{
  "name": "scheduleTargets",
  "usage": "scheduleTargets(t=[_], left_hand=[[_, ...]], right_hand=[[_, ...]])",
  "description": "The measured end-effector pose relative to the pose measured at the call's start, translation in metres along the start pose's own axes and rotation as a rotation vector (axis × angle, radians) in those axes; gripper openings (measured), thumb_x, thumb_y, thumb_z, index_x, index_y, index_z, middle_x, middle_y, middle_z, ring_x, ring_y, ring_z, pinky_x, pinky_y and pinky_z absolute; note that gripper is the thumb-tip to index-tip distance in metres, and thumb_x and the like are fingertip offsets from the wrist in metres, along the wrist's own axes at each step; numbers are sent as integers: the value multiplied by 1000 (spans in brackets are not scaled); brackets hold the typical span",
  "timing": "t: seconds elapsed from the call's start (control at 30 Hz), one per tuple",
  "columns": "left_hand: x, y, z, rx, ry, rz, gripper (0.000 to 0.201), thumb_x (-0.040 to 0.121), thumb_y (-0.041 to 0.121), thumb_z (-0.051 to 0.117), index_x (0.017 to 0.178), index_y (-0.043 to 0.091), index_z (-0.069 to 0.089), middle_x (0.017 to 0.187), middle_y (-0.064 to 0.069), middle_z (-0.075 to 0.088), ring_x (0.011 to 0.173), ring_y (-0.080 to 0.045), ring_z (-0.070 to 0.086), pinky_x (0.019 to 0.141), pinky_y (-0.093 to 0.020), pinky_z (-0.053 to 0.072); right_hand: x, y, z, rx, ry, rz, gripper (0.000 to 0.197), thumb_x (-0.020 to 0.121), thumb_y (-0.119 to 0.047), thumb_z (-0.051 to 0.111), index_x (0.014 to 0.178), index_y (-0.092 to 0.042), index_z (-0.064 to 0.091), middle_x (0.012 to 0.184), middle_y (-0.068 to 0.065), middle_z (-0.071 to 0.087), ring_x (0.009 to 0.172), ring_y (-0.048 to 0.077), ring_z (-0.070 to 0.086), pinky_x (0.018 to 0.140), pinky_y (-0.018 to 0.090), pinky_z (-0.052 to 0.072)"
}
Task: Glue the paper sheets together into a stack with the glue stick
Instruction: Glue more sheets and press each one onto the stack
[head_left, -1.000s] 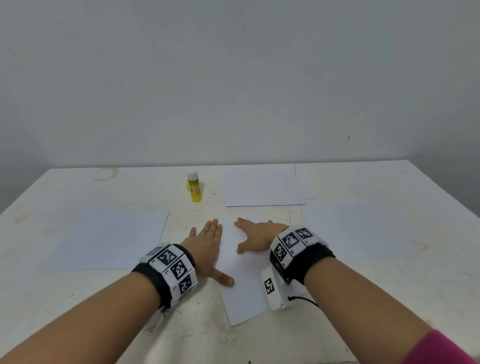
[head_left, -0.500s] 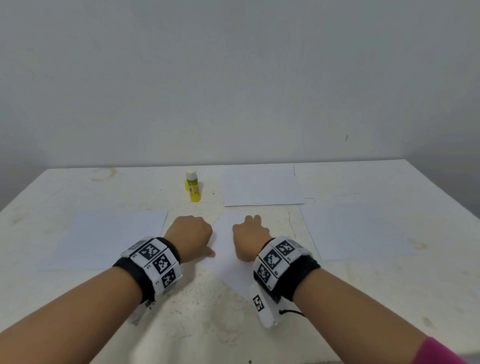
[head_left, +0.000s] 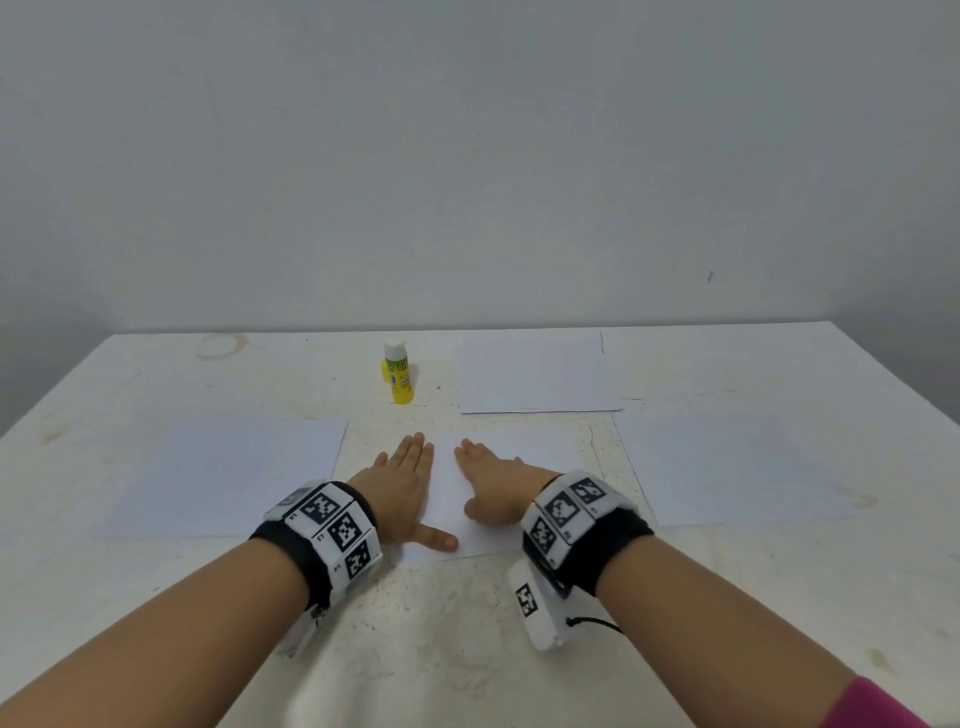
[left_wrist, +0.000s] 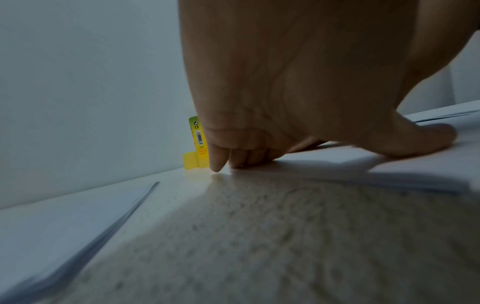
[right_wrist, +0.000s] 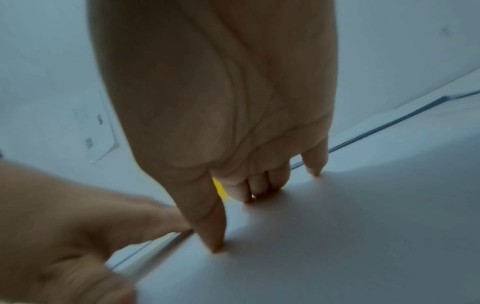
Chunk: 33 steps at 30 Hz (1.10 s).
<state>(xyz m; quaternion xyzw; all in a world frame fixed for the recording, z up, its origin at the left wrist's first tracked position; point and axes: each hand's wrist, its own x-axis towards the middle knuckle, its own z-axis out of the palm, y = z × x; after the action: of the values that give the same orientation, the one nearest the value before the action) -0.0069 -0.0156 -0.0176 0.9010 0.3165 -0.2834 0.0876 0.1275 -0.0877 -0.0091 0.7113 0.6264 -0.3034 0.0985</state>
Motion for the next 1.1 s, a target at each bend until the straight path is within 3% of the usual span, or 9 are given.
scheduleTargets(t=[0.37, 0.43, 0.5, 0.57, 0.63, 0.77, 0.83, 1.0, 1.1], left_hand=[[-1, -3, -1, 58, 13, 41, 146, 38, 89, 16, 148, -1, -17, 157, -16, -20, 147, -25, -12, 119, -42, 1], [-5, -5, -7, 79, 19, 37, 142, 40, 88, 10, 150, 1, -10, 159, -15, -11, 149, -24, -3, 120, -43, 6], [-8, -7, -18, 110, 56, 19, 136, 46, 89, 0, 150, 4, 21, 156, -15, 23, 140, -25, 31, 116, -43, 21], [-10, -5, -26, 210, 156, -4, 109, 64, 89, -2, 103, 9, 60, 104, -7, 63, 87, -19, 58, 91, -35, 42], [-9, 3, -32, 295, 272, -14, 71, 90, 72, 19, 70, 11, 49, 72, 0, 52, 63, -16, 47, 77, -31, 39], [2, 20, -22, 124, 354, 104, 37, 98, 40, 44, 125, 18, 55, 123, 0, 58, 106, -22, 57, 88, -34, 45], [5, 27, -19, 129, 344, 120, 30, 96, 34, 47, 119, 17, 58, 116, -4, 62, 103, -23, 57, 83, -33, 46], [1, 28, -22, 88, 346, 133, 41, 76, 56, 71, 100, 24, 65, 101, 6, 68, 86, -12, 55, 75, -24, 39], [6, 20, -15, 41, 333, 94, 76, 69, 65, 70, 123, 16, 49, 124, -2, 55, 106, -17, 49, 84, -28, 40]], right_hand=[[-28, 91, -8, 13, 34, 179, 84, 97, -45, 47, 153, -16, -9, 160, -2, -13, 148, 19, 10, 119, 43, 16], [-28, 84, -9, 19, 98, 197, 87, 93, -41, 56, 153, -9, 1, 161, 5, 1, 145, 23, 19, 117, 38, 21], [-28, 76, -9, -10, 178, 247, 78, 89, -39, 63, 145, -1, 23, 151, 14, 28, 136, 29, 32, 108, 36, 31], [-30, 66, -8, -106, 262, 300, 62, 89, -35, 63, 134, -1, 36, 138, 16, 35, 130, 33, 32, 102, 37, 36], [-31, 56, -5, -126, 298, 320, 43, 93, -19, 54, 129, -2, 41, 135, 17, 35, 129, 33, 29, 98, 38, 38], [-25, 34, 4, -89, 243, 333, 17, 93, -4, 39, 108, -2, 47, 132, 18, 38, 122, 31, 37, 84, 31, 33], [-20, 25, 6, -48, 237, 392, 10, 94, -5, 38, 99, -2, 45, 132, 18, 37, 123, 32, 36, 91, 33, 38], [-15, 4, 9, -31, 233, 346, 41, 93, -13, 44, 133, -4, 38, 137, 15, 32, 128, 32, 29, 100, 38, 38], [-12, -3, 9, -31, 214, 275, 51, 94, -15, 47, 140, -6, 29, 147, 15, 23, 135, 31, 22, 104, 41, 33]])
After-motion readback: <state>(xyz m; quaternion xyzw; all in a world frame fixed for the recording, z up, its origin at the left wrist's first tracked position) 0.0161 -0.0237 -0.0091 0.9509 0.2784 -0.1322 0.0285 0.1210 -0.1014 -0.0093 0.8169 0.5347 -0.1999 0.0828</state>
